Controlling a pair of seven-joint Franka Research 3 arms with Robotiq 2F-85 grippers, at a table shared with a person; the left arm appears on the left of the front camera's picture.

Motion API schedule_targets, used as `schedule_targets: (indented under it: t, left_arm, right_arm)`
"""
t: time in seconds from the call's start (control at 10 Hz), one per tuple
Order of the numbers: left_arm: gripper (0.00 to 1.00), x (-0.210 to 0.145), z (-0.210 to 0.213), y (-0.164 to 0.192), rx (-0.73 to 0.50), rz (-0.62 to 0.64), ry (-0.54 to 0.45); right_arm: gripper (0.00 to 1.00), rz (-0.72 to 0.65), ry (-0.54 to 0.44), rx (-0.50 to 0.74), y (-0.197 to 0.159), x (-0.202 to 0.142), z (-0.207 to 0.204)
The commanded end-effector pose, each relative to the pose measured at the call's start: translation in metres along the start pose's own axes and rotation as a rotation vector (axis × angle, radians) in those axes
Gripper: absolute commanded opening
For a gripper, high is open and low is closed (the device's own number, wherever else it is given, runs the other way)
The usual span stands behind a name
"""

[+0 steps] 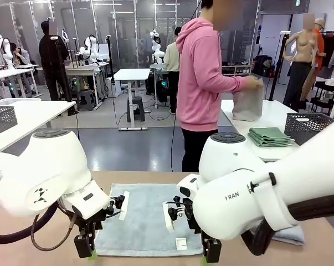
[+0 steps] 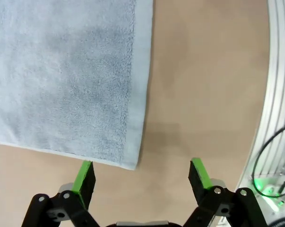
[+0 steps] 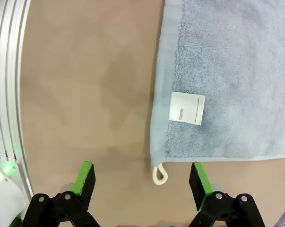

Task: Fold the towels and place them in the basket.
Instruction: When a person lays out a Towel with hook on the table, fold it in half twice.

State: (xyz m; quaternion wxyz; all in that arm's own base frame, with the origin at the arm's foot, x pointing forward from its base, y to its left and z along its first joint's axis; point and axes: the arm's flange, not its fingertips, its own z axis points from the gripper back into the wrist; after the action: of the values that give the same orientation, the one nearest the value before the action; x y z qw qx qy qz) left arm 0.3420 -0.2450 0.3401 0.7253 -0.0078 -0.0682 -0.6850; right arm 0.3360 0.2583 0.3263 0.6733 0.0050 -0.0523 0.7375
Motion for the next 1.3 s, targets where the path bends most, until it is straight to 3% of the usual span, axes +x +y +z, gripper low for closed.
schedule_targets:
  t: [0.0, 1.2]
  left_arm:
    - [1.00, -0.035, -0.032, -0.033, 0.033, -0.014, -0.004]
    - [1.00, -0.031, -0.050, -0.020, 0.003, -0.028, -0.002]
  right_arm:
    - [1.00, 0.029, 0.006, -0.020, -0.010, 0.004, -0.010]
    - [1.00, -0.025, -0.022, 0.052, -0.035, 0.004, -0.040]
